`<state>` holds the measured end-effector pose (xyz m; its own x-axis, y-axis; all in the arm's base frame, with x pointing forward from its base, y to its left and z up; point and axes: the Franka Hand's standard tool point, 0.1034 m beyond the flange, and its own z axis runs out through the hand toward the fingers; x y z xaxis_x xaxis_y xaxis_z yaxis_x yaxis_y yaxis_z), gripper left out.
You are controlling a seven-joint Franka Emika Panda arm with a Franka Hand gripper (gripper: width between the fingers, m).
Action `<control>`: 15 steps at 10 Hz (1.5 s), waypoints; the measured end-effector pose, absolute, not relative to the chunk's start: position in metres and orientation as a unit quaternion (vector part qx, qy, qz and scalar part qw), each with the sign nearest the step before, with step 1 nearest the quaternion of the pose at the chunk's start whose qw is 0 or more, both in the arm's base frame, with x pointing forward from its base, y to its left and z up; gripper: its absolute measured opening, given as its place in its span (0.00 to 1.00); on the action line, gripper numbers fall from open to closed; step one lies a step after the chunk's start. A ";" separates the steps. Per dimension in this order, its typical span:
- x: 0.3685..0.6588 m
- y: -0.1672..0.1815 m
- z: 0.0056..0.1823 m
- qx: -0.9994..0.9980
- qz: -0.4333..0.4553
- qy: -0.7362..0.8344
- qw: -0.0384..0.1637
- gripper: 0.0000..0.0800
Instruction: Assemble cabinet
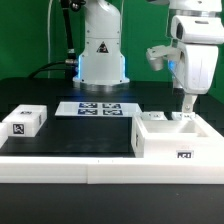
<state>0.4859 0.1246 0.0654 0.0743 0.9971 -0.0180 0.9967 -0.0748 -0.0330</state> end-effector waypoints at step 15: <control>0.402 0.165 0.014 -0.738 0.006 -0.673 0.045 0.80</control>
Offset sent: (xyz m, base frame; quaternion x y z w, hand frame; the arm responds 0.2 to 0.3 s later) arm -0.0535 0.0279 -0.0022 -0.0114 0.0158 0.0170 0.9997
